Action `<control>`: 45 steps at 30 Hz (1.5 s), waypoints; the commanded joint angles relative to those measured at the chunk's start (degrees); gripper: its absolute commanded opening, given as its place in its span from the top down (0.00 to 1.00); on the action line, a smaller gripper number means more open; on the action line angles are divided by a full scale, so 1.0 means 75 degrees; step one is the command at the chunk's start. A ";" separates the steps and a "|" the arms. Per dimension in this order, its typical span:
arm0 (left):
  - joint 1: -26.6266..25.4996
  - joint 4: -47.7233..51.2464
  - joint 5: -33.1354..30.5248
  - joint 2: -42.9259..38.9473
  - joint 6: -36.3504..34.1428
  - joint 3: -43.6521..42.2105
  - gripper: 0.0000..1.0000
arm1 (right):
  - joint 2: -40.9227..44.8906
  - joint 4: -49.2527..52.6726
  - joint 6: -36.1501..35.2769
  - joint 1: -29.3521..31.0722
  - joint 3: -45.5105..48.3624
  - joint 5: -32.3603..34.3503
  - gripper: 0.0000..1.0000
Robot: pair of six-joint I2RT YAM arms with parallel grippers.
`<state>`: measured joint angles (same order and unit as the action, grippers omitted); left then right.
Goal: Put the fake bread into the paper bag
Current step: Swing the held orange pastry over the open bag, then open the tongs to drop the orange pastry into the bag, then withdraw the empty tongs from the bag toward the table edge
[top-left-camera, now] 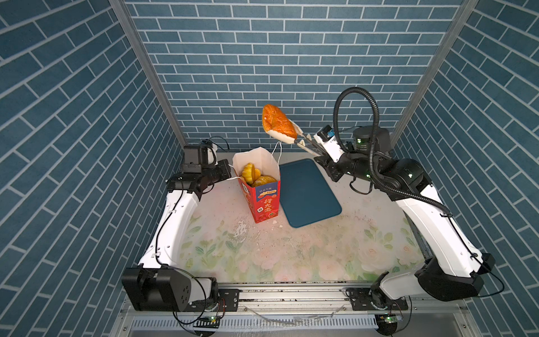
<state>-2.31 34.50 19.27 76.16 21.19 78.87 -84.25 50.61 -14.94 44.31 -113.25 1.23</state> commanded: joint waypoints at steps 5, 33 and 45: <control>-0.0056 -0.0095 -0.0102 -0.0216 0.0050 -0.0086 1.00 | -0.0716 0.0424 -0.0666 0.0698 -0.0332 0.0110 0.80; -0.0091 -0.0101 -0.0114 -0.0319 0.0077 -0.0177 1.00 | -0.1139 0.0296 -0.0677 0.0786 -0.0537 0.0585 0.54; -0.0091 -0.0081 -0.0114 -0.0299 0.0015 -0.0110 1.00 | 0.0119 -0.0471 0.0442 -0.0781 0.0415 0.0924 0.60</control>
<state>-2.76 34.00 18.72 74.89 21.87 77.97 -85.84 50.43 -16.10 41.56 -112.20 6.13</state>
